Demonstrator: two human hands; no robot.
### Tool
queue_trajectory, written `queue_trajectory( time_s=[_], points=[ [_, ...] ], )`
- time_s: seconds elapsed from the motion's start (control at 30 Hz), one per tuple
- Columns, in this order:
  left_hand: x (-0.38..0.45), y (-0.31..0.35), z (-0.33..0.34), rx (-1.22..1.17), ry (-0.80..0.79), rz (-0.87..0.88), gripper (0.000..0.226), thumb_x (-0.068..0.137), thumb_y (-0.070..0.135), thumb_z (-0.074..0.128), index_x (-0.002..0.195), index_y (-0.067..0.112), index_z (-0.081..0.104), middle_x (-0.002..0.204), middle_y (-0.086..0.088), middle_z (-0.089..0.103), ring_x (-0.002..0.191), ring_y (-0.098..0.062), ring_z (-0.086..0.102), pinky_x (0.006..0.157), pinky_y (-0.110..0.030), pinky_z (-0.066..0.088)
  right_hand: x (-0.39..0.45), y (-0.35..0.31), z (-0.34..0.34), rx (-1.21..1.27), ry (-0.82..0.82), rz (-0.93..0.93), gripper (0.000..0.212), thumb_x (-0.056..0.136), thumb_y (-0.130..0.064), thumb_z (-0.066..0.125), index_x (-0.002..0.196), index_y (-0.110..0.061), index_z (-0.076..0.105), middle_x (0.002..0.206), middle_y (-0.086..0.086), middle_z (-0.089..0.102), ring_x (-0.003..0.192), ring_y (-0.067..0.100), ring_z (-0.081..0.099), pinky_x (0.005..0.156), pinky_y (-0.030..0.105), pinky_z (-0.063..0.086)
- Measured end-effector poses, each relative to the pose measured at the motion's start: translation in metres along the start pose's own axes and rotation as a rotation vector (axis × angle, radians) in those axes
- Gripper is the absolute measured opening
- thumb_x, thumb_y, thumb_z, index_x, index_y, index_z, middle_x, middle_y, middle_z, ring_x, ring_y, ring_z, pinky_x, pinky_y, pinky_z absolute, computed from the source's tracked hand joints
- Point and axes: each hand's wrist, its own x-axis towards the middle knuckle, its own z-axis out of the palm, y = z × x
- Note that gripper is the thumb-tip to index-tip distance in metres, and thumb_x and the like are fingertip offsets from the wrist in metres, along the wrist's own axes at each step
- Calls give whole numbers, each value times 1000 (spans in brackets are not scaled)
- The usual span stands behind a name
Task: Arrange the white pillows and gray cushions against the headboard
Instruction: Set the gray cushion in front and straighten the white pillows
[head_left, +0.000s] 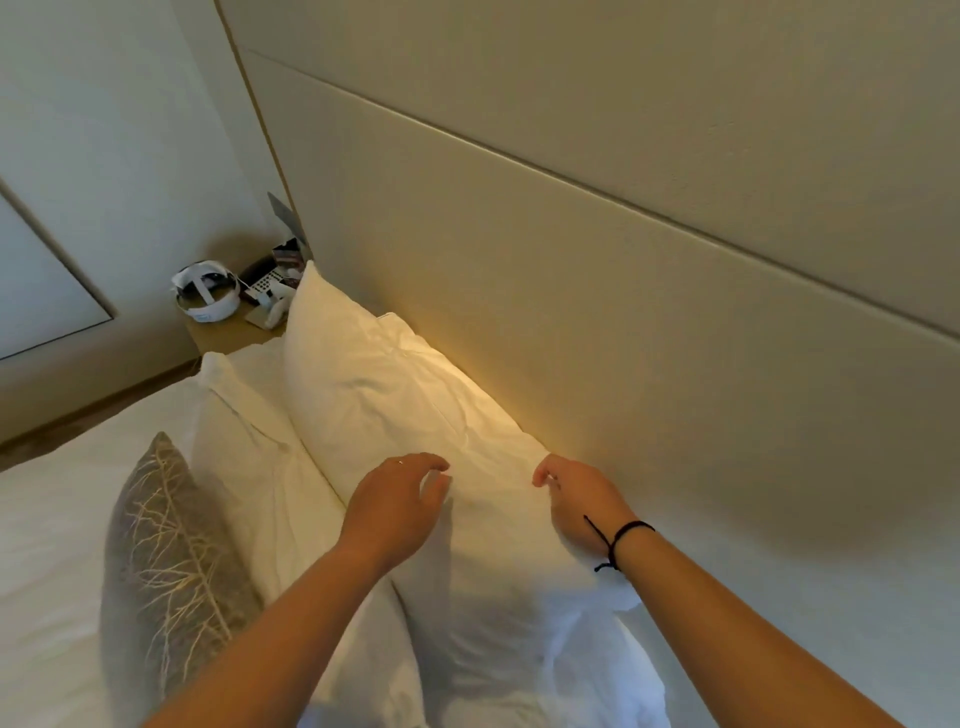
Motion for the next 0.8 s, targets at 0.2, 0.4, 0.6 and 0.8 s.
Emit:
queue_trajectory(
  time_s=[0.2,0.4,0.6,0.8],
  points=[
    [49,20,10,109,48,16,30,97,45,46,124,39,57,124,13,65,107,-11,61,83,-26,45,-8,8,0,-56,-21,-135,38,91,-34,60,119,-39,35,112,-8,59,84,15,56,66,26,43],
    [76,33,23,230,-134,190,48,95,39,57,133,50,32,148,6,39,100,-19,66,77,-27,56,-33,-6,-18,-90,244,-310,19,97,-34,49,115,-41,50,96,-13,53,69,11,53,59,24,44],
    [120,52,14,444,-294,367,16,96,37,54,109,31,62,136,-1,49,82,-18,60,69,-25,50,-47,2,-42,-196,223,-310,19,95,-24,55,112,-33,57,89,-12,35,58,14,39,48,16,20],
    [143,39,-5,343,-296,253,18,98,26,54,108,20,66,107,-5,66,85,-21,57,75,-28,46,-77,8,-51,-418,220,-172,18,90,-8,53,99,-23,58,86,-4,36,47,20,40,43,28,29]
  ],
)
